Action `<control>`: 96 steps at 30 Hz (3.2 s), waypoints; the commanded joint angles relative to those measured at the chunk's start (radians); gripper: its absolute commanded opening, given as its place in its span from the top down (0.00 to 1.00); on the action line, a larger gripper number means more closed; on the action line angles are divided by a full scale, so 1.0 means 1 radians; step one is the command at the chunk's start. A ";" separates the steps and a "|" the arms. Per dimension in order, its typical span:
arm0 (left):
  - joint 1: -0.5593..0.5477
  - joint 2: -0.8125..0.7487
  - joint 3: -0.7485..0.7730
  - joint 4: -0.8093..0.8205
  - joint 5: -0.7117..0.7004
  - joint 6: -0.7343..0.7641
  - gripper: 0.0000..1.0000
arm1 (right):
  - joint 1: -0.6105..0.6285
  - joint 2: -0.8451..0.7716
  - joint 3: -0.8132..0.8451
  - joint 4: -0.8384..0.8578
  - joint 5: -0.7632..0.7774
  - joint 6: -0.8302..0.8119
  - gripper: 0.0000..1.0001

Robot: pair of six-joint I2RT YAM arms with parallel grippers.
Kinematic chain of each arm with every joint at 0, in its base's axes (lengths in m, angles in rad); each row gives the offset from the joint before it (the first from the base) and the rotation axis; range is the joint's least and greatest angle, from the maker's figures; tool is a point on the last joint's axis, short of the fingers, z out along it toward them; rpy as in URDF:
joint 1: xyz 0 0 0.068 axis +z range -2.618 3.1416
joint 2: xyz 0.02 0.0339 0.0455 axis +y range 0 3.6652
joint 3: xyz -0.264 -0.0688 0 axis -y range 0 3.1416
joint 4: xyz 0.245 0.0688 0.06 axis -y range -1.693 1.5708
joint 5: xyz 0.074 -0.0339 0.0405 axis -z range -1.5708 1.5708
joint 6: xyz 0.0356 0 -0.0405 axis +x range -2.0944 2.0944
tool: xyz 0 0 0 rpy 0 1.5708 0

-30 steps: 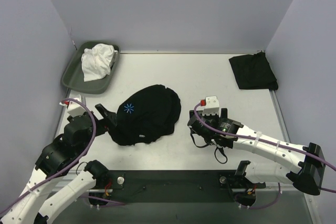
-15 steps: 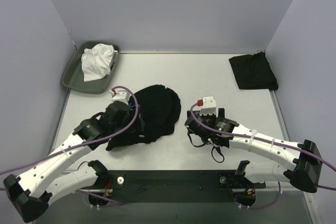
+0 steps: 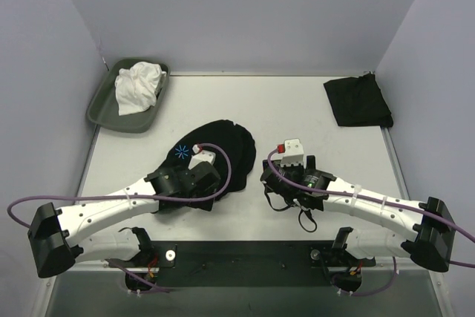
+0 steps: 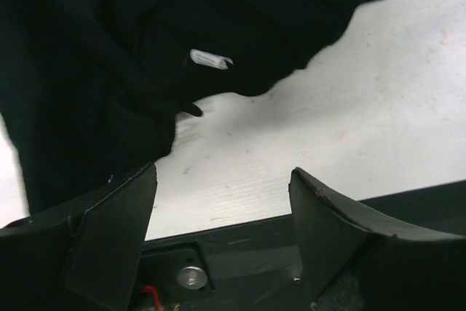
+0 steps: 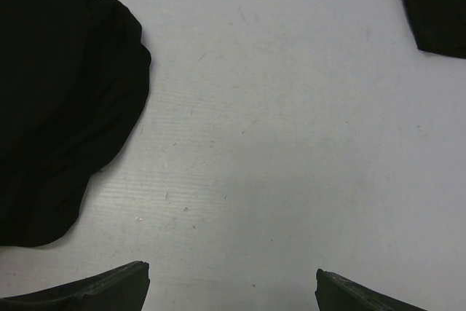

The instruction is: Fold and stack the t-shirts

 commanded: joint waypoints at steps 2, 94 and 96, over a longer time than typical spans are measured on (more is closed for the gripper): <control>-0.008 0.123 0.187 -0.145 -0.195 0.096 0.18 | 0.016 -0.017 -0.014 -0.004 0.014 0.007 0.00; 0.285 -0.354 0.787 0.109 -0.524 0.626 1.00 | -0.135 0.236 0.196 0.200 -0.170 -0.216 0.00; 0.282 -0.294 0.865 0.102 -0.405 0.598 1.00 | -0.135 0.236 0.213 0.209 -0.165 -0.220 0.00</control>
